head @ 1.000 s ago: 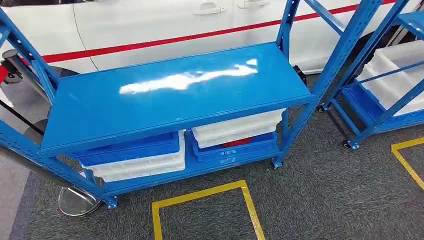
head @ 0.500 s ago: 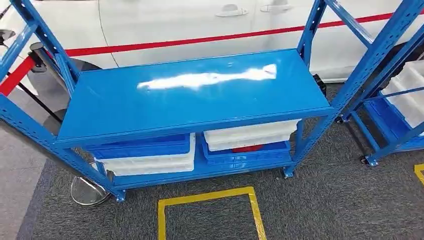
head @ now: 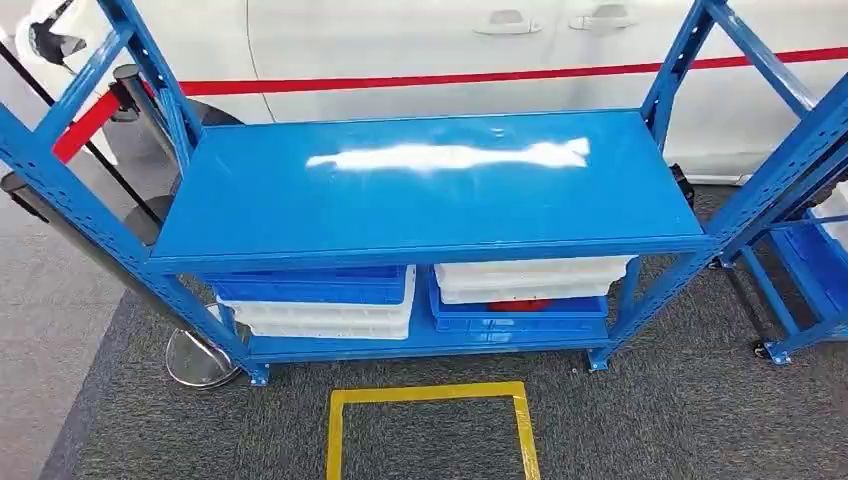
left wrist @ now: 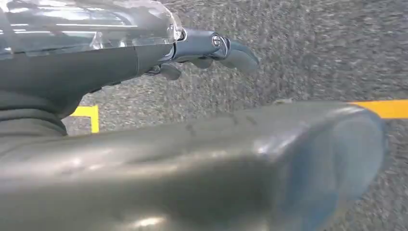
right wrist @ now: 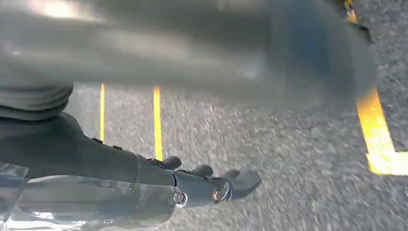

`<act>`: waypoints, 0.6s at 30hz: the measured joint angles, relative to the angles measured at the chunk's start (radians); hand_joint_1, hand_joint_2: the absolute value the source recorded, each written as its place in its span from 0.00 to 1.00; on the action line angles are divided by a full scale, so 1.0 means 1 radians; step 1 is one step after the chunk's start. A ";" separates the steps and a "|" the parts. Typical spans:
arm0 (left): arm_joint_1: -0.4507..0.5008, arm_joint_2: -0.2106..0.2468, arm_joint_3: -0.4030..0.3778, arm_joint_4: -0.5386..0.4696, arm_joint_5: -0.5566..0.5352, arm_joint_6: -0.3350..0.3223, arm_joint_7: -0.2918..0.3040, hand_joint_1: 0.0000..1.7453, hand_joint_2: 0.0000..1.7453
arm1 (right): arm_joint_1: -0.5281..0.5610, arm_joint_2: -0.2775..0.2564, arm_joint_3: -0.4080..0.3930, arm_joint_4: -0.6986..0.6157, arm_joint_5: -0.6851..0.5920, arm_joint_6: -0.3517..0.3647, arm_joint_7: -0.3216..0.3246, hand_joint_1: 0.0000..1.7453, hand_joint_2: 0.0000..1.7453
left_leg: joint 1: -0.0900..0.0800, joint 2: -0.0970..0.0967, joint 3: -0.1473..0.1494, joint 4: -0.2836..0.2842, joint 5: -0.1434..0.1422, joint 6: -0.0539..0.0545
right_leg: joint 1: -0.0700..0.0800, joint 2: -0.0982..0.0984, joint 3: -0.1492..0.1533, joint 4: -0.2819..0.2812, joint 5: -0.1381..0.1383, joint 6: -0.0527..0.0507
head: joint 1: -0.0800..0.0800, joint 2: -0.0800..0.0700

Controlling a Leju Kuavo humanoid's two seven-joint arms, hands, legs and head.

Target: Take the parts from the cabinet and place them on the table.

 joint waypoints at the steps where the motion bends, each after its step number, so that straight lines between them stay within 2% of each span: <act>1: 0.001 -0.002 0.000 0.000 0.000 0.001 0.002 0.00 1.00 | 0.001 0.000 -0.002 0.000 0.000 -0.002 0.006 0.00 1.00 | 0.007 -0.001 0.011 -0.015 0.009 0.002 | -0.004 0.025 -0.003 0.018 -0.010 0.006 | 0.002 0.000; 2: -0.001 -0.003 0.000 0.000 0.000 0.003 0.007 0.00 1.00 | 0.003 -0.001 -0.002 0.000 0.001 -0.004 0.010 0.00 1.00 | 0.008 -0.002 0.013 -0.020 0.012 0.009 | -0.004 0.047 -0.026 0.063 -0.041 0.008 | 0.003 0.000; 3: -0.004 -0.003 0.000 0.000 0.000 0.005 0.010 0.00 1.00 | 0.003 -0.001 -0.003 0.000 0.003 -0.005 0.013 0.00 1.00 | 0.008 -0.003 0.012 -0.020 0.012 0.011 | -0.005 0.057 -0.067 0.139 -0.083 0.010 | 0.004 0.000; 4: -0.006 -0.003 0.000 0.000 0.000 0.007 0.013 0.00 1.00 | 0.003 -0.001 -0.003 0.000 0.007 -0.005 0.016 0.00 1.00 | 0.008 -0.004 0.011 -0.020 0.011 0.013 | -0.007 0.058 -0.109 0.219 -0.116 0.012 | 0.003 0.000; 5: -0.006 -0.003 0.000 0.000 0.000 0.008 0.015 0.00 1.00 | 0.003 -0.002 -0.003 0.000 0.009 -0.005 0.019 0.00 1.00 | 0.007 -0.007 0.011 -0.018 0.010 0.014 | -0.007 0.058 -0.145 0.282 -0.134 0.015 | 0.003 0.000; 6: -0.006 -0.003 0.000 0.000 0.000 0.008 0.017 0.00 1.00 | 0.004 -0.002 -0.003 0.000 0.012 -0.007 0.023 0.00 1.00 | 0.007 -0.010 0.012 -0.016 0.008 0.016 | -0.010 0.058 -0.164 0.306 -0.125 0.022 | 0.003 0.000; 7: -0.006 -0.003 0.000 0.000 0.000 0.007 0.021 0.00 1.00 | 0.004 -0.003 -0.003 0.000 0.015 -0.008 0.025 0.00 0.00 | 0.009 -0.015 0.014 -0.012 0.004 0.015 | -0.016 0.058 -0.155 0.273 -0.087 0.033 | 0.003 0.000; 8: -0.006 -0.004 0.000 0.000 0.000 0.005 0.023 0.00 1.00 | 0.004 -0.004 -0.003 0.000 0.015 -0.009 0.023 0.00 0.00 | 0.012 -0.018 0.015 -0.005 -0.001 0.013 | -0.024 0.058 -0.126 0.204 -0.038 0.042 | 0.003 0.000; 9: -0.006 -0.005 0.000 0.000 0.000 0.005 0.023 0.00 1.00 | 0.004 -0.005 -0.003 0.000 0.010 -0.009 0.018 0.00 0.00 | 0.017 -0.023 0.015 0.007 -0.010 0.008 | -0.033 0.058 -0.083 0.109 0.015 0.052 | 0.003 0.000; 10: -0.006 -0.005 0.000 0.000 0.000 0.004 0.024 0.00 1.00 | 0.005 -0.005 -0.005 0.000 0.006 -0.010 0.013 0.00 0.00 | 0.016 -0.026 0.011 0.022 -0.021 0.000 | -0.042 0.059 -0.052 0.032 0.039 0.062 | 0.004 0.000; 11: -0.007 -0.001 0.000 0.001 0.000 0.005 0.026 0.00 1.00 | 0.003 -0.002 -0.008 0.002 0.006 -0.009 0.010 0.00 0.00 | 0.009 -0.030 -0.001 0.041 -0.036 -0.012 | -0.036 0.070 -0.049 0.027 0.016 0.055 | 0.008 0.000; 12: -0.008 -0.001 0.000 0.002 0.000 0.010 0.030 0.00 1.00 | 0.002 -0.002 -0.008 0.002 0.006 -0.010 0.007 0.00 0.00 | 0.006 -0.030 -0.001 0.041 -0.038 -0.012 | -0.036 0.069 -0.053 0.034 0.020 0.021 | 0.004 0.000; 13: -0.008 -0.001 0.000 0.002 0.000 0.013 0.034 0.00 1.00 | 0.001 -0.002 -0.008 0.002 0.006 -0.010 0.007 0.00 0.00 | 0.006 -0.030 0.001 0.041 -0.037 -0.012 | -0.035 0.068 -0.053 0.033 0.024 0.033 | 0.004 0.000; 14: -0.008 -0.001 0.000 0.002 0.000 0.014 0.036 0.00 1.00 | 0.001 -0.002 -0.009 0.002 0.006 -0.010 0.007 0.00 0.00 | 0.008 -0.031 0.002 0.036 -0.034 -0.015 | -0.033 0.068 -0.052 0.033 0.021 0.025 | 0.005 0.000; 15: -0.008 -0.001 0.000 0.002 0.000 0.015 0.037 0.00 1.00 | 0.001 -0.002 -0.010 0.002 0.006 -0.010 0.007 0.00 1.00 | 0.008 -0.031 0.004 0.033 -0.034 -0.016 | -0.032 0.068 -0.052 0.033 0.021 0.024 | 0.005 0.000; 18: -0.008 -0.001 0.003 0.001 0.000 0.014 0.041 0.00 1.00 | 0.002 -0.003 -0.009 0.002 0.006 -0.003 0.009 0.00 1.00 | 0.009 -0.031 0.007 0.026 -0.032 -0.020 | -0.032 0.068 -0.052 0.033 0.020 0.020 | 0.005 0.000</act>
